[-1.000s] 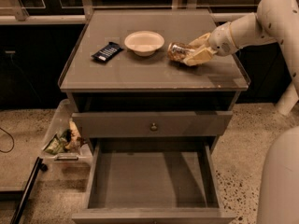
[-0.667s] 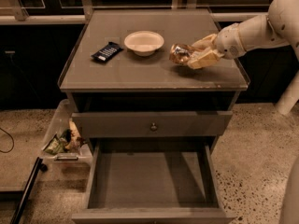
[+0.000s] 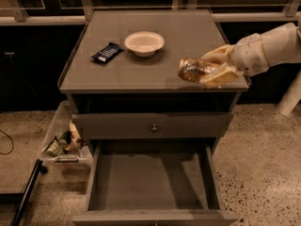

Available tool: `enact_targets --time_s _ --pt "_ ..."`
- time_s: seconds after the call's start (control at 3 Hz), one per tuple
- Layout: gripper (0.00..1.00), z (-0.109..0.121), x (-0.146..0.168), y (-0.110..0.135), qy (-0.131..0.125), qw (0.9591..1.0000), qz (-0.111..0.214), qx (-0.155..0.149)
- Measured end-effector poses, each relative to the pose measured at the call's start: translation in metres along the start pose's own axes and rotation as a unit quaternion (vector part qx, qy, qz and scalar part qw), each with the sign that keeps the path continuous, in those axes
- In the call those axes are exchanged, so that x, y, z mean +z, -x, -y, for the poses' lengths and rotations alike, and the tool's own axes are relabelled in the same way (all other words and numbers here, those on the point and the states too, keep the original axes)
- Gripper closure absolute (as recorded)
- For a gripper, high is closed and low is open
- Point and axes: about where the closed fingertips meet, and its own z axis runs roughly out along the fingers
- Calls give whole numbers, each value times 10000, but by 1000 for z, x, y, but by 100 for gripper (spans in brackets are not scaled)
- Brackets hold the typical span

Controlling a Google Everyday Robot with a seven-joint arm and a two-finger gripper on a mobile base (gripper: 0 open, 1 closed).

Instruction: Place orange can into middle drawer

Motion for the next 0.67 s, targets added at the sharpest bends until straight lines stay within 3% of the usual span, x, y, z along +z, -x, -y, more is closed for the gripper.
enact_targets --time_s 0.33,0.67 --pt "100 -45 -9 -12 -131 9993 -198 -284" --pt "100 -81 -7 -37 -435 9976 -459 -288"
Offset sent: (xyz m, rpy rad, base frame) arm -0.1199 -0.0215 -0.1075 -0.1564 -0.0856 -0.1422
